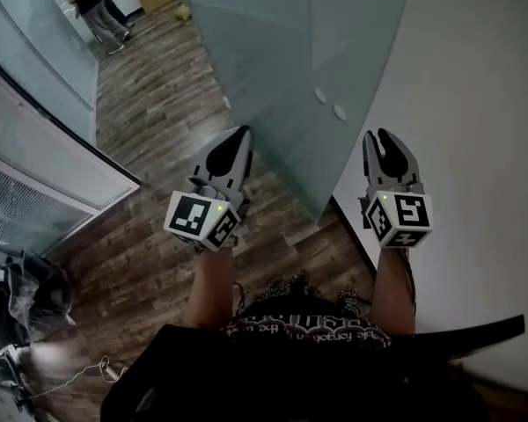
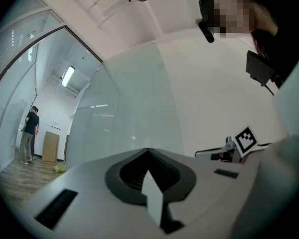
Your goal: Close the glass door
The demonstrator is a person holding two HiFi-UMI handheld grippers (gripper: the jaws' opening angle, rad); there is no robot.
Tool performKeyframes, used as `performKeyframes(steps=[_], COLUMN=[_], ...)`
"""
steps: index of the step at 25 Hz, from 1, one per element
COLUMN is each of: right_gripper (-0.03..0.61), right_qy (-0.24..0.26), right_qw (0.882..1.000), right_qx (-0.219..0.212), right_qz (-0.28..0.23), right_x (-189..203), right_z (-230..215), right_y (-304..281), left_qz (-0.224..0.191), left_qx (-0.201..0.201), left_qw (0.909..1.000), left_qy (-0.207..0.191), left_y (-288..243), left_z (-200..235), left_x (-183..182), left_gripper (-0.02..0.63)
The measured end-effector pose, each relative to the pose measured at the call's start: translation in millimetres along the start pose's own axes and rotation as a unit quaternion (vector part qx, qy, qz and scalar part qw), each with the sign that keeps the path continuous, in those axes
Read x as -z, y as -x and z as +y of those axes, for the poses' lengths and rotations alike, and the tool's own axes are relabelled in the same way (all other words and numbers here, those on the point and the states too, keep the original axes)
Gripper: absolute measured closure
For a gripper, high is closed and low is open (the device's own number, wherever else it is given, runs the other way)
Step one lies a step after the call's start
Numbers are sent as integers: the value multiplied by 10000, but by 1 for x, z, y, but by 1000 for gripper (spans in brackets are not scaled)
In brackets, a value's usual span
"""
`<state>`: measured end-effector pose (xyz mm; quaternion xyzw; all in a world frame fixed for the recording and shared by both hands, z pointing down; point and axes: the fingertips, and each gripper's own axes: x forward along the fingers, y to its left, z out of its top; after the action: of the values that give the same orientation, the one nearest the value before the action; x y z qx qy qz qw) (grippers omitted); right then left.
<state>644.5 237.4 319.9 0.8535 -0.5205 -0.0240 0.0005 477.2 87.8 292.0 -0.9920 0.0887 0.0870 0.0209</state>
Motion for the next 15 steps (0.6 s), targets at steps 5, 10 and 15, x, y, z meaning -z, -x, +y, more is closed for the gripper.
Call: performKeyframes(steps=[5, 10, 15], right_gripper=[489, 483, 476], right_qy=[-64, -203, -239], right_qw=[9997, 9982, 9971], right_qx=[-192, -496, -662], right_qz=[98, 286, 276], right_x=[7, 22, 28], right_z=[-9, -8, -3], right_y=[-26, -48, -48], left_qz=[-28, 106, 143], left_qx=[-36, -203, -296], left_qw=[10000, 9997, 9993], left_qy=[29, -71, -177], left_y=[-2, 0, 2], left_z=[13, 28, 33], left_x=[-5, 0, 3], left_gripper=[612, 612, 612])
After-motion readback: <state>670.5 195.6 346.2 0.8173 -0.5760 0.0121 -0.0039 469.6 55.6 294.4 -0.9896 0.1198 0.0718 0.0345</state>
